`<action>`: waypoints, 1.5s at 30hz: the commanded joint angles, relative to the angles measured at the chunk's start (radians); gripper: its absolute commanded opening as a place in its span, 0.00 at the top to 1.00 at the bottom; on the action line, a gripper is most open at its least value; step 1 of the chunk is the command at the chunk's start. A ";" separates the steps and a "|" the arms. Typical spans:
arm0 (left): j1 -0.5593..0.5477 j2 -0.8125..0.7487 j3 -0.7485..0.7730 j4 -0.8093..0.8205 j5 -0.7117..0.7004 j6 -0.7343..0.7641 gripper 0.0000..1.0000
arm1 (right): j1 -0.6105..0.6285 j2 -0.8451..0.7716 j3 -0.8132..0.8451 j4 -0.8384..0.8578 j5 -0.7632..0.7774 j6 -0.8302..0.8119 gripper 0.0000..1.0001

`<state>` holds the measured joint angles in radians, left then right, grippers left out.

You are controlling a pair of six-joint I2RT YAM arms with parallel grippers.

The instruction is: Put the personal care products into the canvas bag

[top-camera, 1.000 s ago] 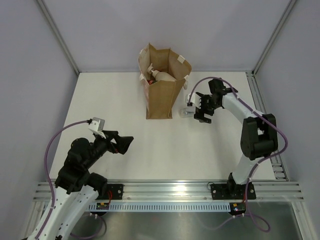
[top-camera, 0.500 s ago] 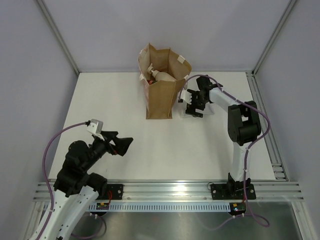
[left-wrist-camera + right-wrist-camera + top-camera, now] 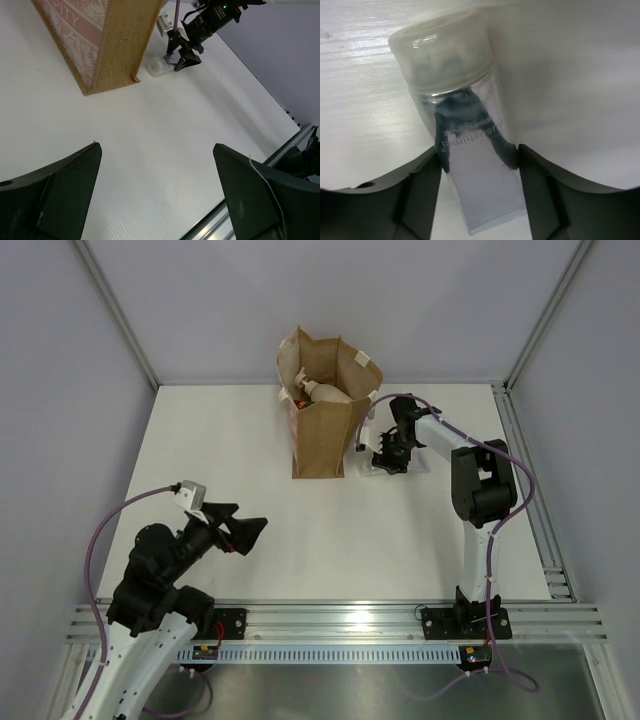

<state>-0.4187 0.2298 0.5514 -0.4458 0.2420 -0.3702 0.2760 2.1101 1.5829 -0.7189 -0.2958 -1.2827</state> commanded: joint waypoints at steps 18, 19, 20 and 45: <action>-0.003 0.092 -0.190 0.365 0.189 -0.415 0.01 | 0.020 -0.508 -0.359 -0.074 -0.182 0.353 0.67; -0.009 0.111 -0.215 0.412 0.192 -0.488 0.01 | 0.022 -0.534 -0.379 -0.070 -0.198 0.408 0.67; -0.035 0.118 -0.240 0.445 0.188 -0.519 0.01 | 0.020 -0.561 -0.414 -0.068 -0.215 0.437 0.67; -0.681 1.268 0.350 0.957 -0.629 -0.635 0.01 | -0.175 -0.895 -0.558 -0.148 -0.663 0.664 0.67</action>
<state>-1.0954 1.4315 0.8043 0.4240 -0.2958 -1.0187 0.1226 1.2739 0.9977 -0.8635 -0.8288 -0.6399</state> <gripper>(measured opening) 0.987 0.412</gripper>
